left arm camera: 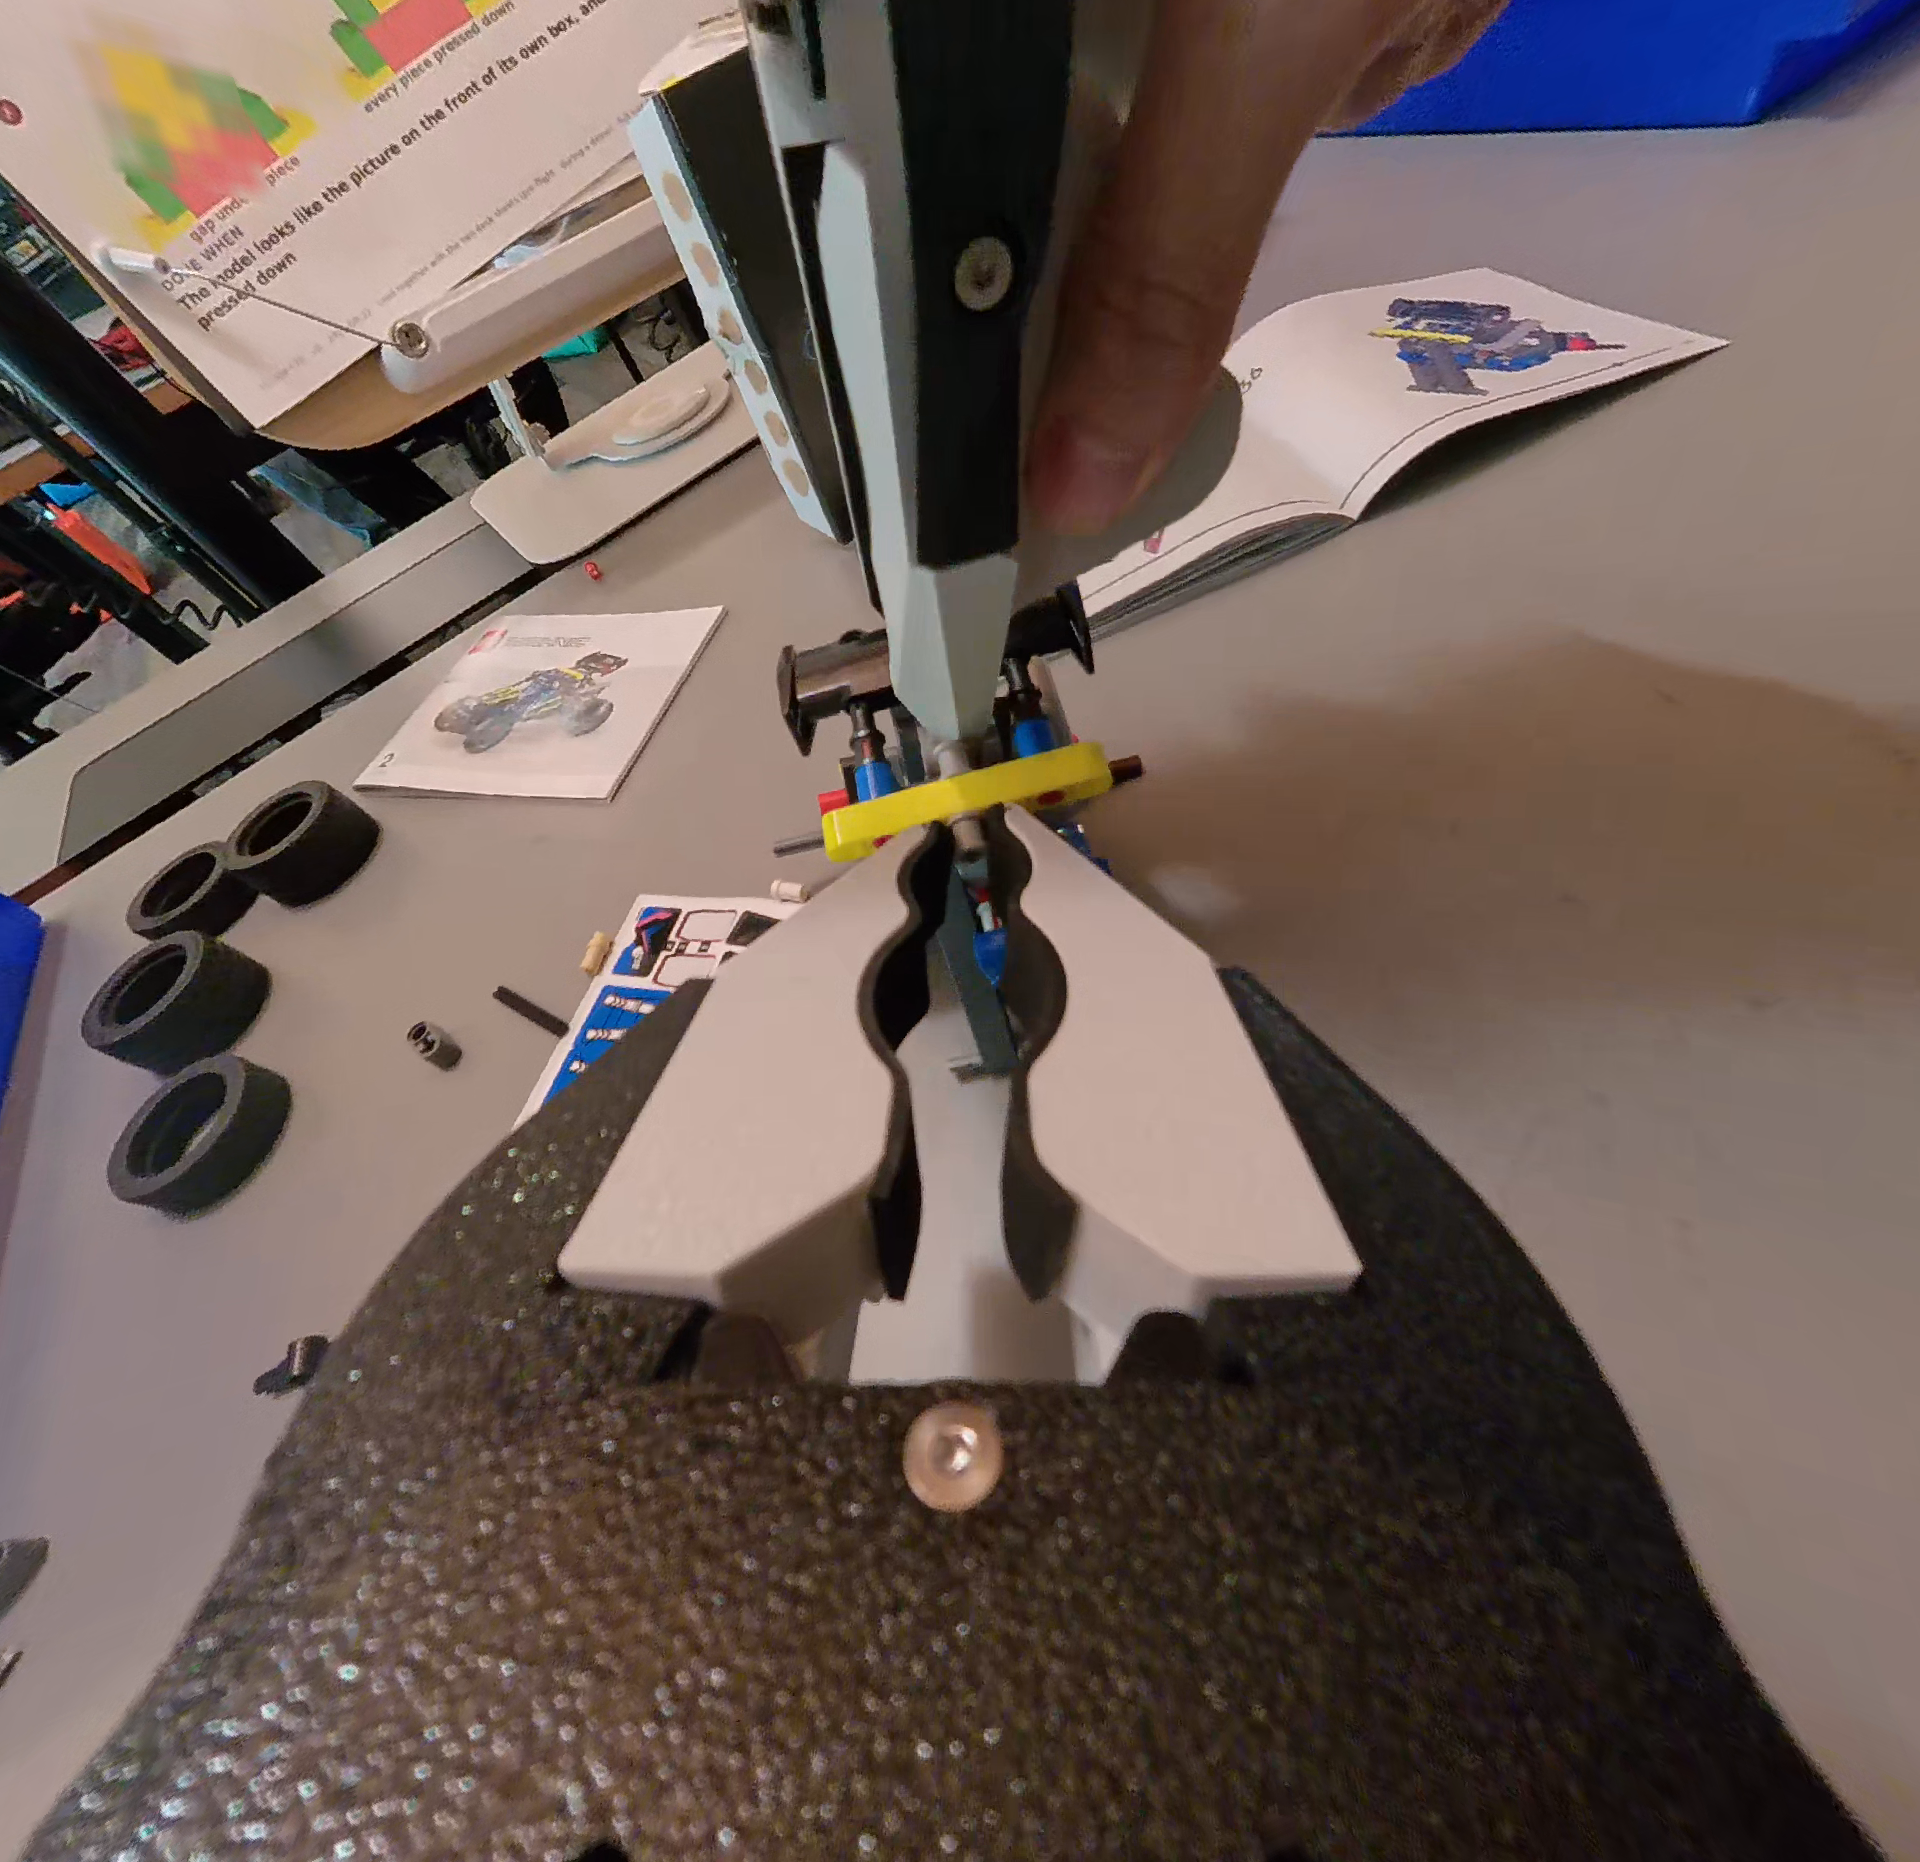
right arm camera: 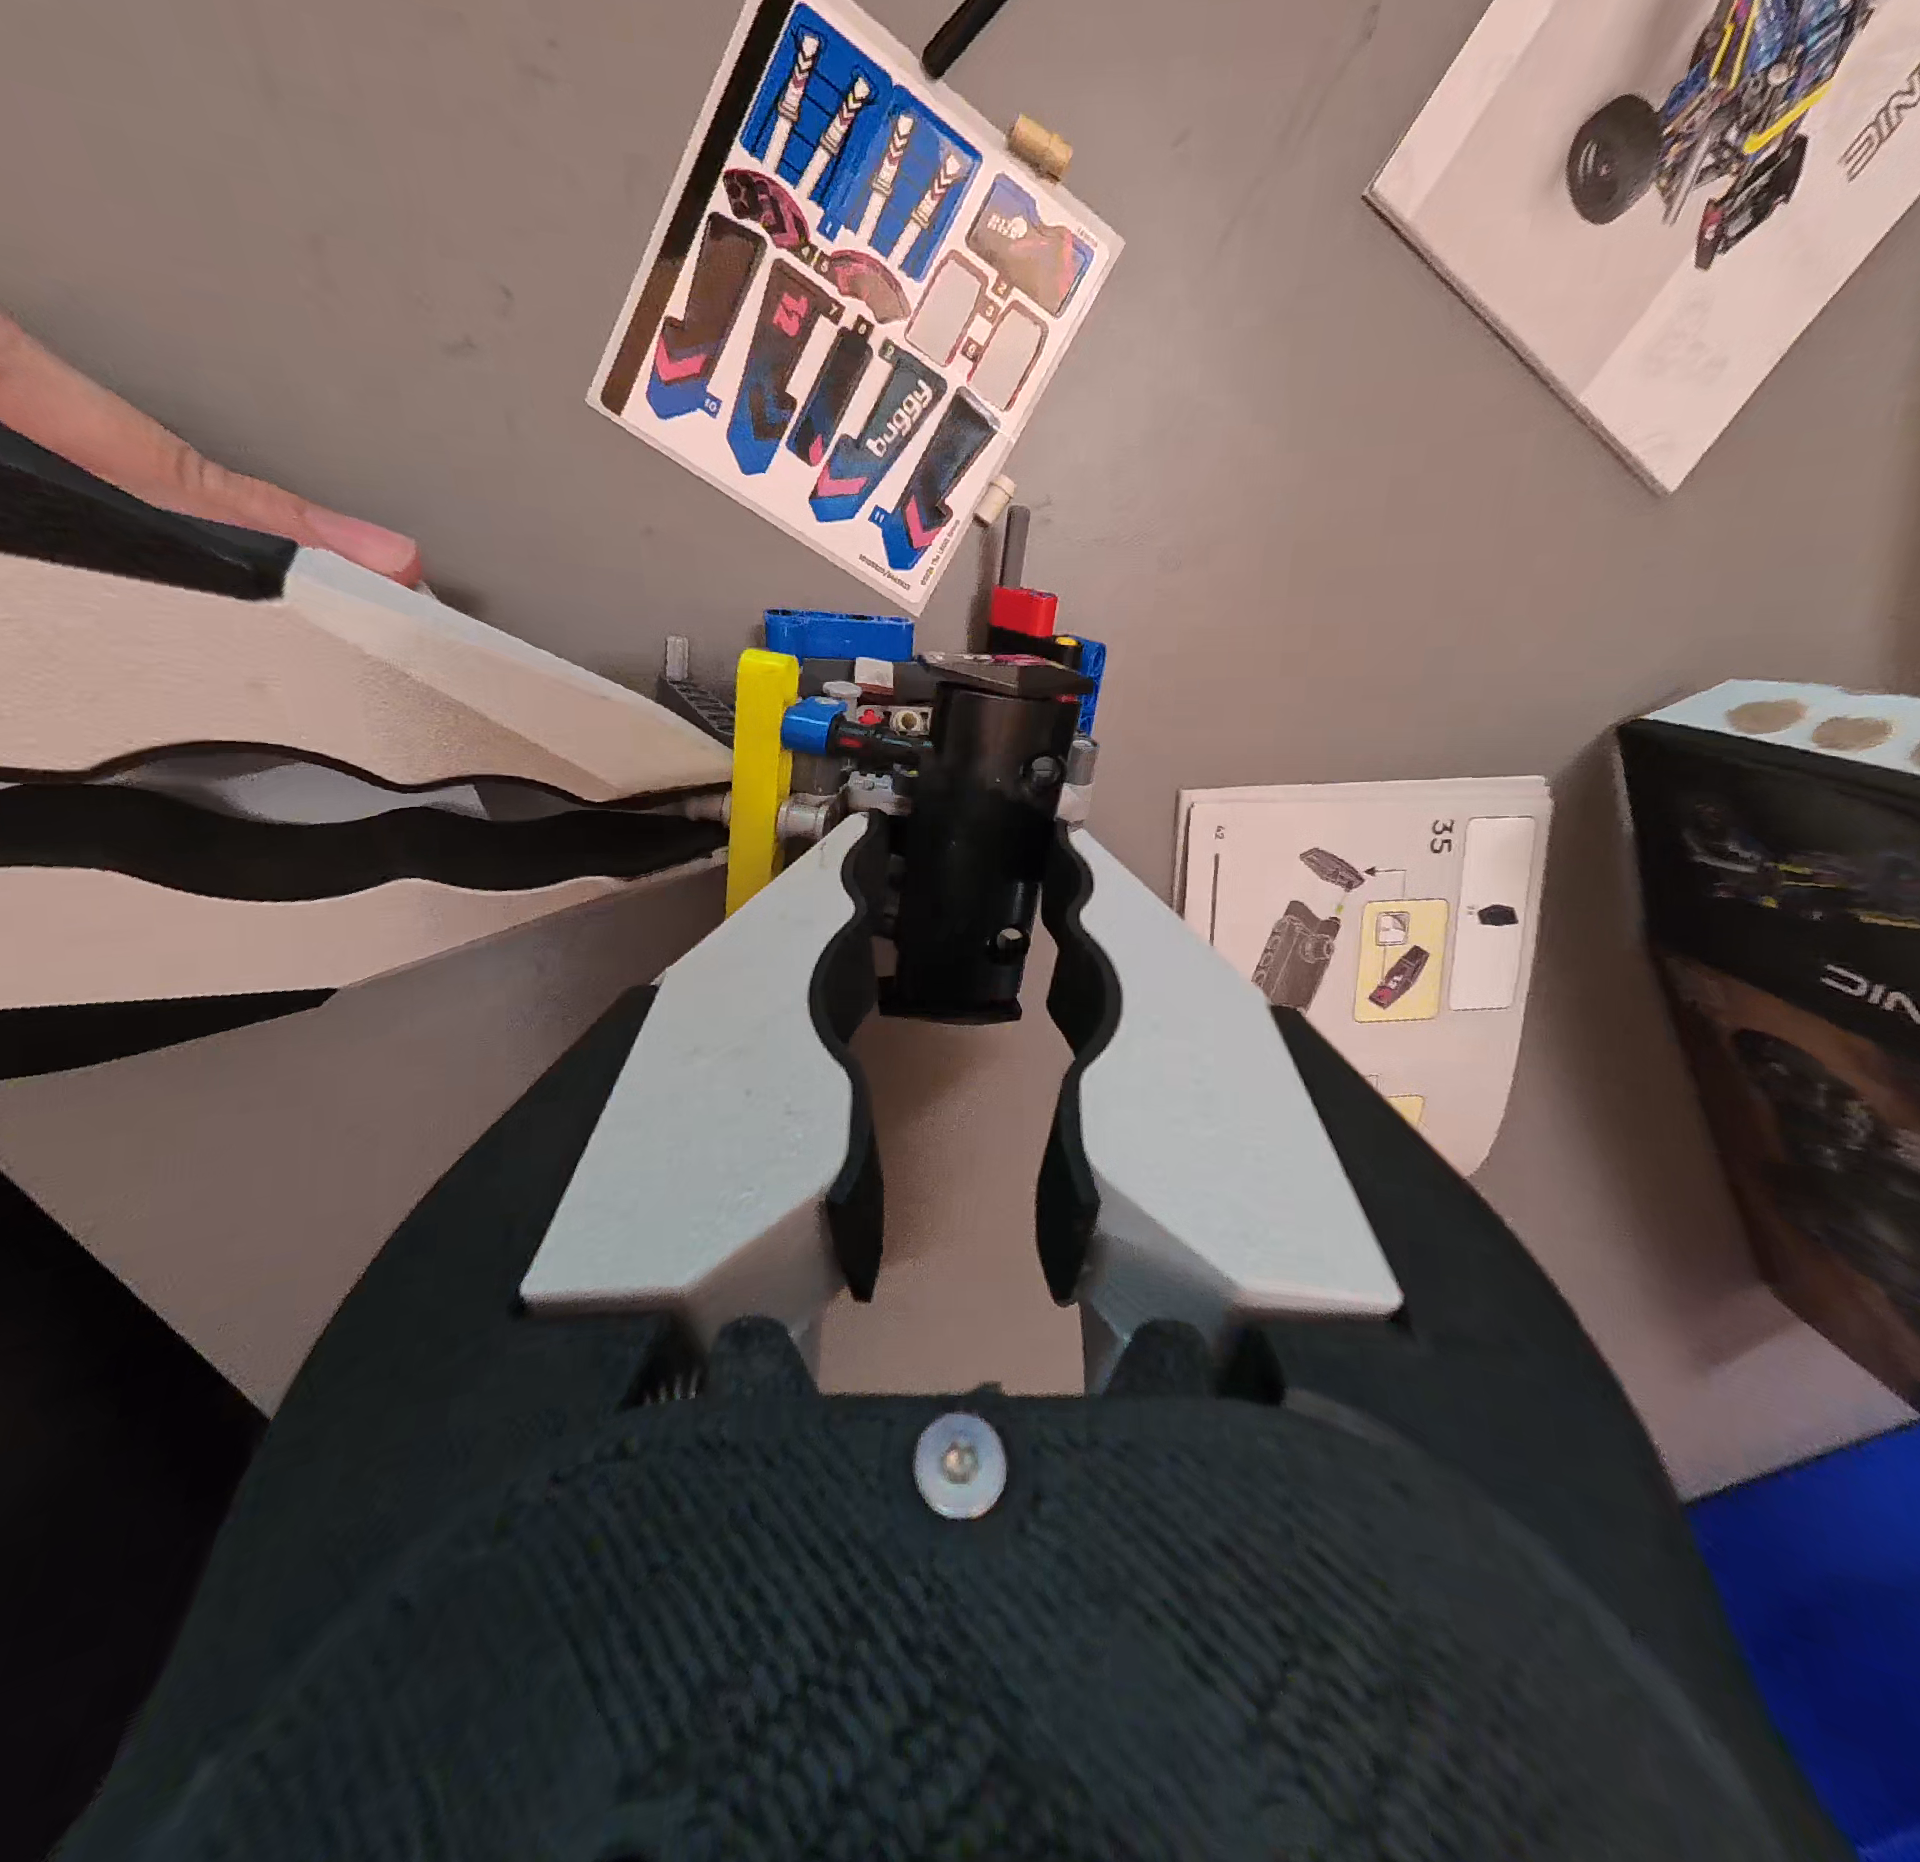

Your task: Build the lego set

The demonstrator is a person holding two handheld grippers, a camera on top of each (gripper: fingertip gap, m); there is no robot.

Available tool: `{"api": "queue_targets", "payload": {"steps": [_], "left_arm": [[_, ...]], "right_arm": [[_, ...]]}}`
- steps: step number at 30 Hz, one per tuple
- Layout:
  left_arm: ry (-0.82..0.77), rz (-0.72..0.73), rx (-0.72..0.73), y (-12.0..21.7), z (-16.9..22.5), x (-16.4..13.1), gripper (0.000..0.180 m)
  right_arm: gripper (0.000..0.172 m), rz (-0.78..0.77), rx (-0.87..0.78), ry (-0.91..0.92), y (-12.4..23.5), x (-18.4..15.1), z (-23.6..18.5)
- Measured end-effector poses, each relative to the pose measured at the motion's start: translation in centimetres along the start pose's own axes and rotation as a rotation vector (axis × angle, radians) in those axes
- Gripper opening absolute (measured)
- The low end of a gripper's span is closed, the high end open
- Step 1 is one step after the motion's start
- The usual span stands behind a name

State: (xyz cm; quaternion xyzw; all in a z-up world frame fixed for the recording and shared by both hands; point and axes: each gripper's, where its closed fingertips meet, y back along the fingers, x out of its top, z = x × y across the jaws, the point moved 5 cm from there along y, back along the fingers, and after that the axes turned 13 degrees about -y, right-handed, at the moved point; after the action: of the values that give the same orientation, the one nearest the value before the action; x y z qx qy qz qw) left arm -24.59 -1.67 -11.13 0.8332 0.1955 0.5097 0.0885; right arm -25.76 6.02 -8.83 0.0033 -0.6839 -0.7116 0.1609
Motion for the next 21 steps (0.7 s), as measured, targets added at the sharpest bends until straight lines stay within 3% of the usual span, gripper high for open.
{"api": "queue_targets", "payload": {"steps": [5,11,16,21], "left_arm": [[-0.003,0.002,-0.013,-0.1,0.1,0.0,0.004],[-0.010,0.008,-0.015,-0.2,0.2,0.1,0.004],[0.000,0.001,0.002,-0.2,0.0,0.0,0.004],[0.004,-0.005,0.013,-0.1,0.1,0.0,0.004]], "right_arm": [[0.029,0.008,0.054,0.001,-0.1,-0.2,0.4],[0.031,0.094,0.247,-0.020,-0.1,-0.5,1.4],[0.032,0.244,0.112,0.007,0.0,-0.5,0.9],[0.031,0.285,0.040,0.001,0.1,-0.8,0.6]]}}
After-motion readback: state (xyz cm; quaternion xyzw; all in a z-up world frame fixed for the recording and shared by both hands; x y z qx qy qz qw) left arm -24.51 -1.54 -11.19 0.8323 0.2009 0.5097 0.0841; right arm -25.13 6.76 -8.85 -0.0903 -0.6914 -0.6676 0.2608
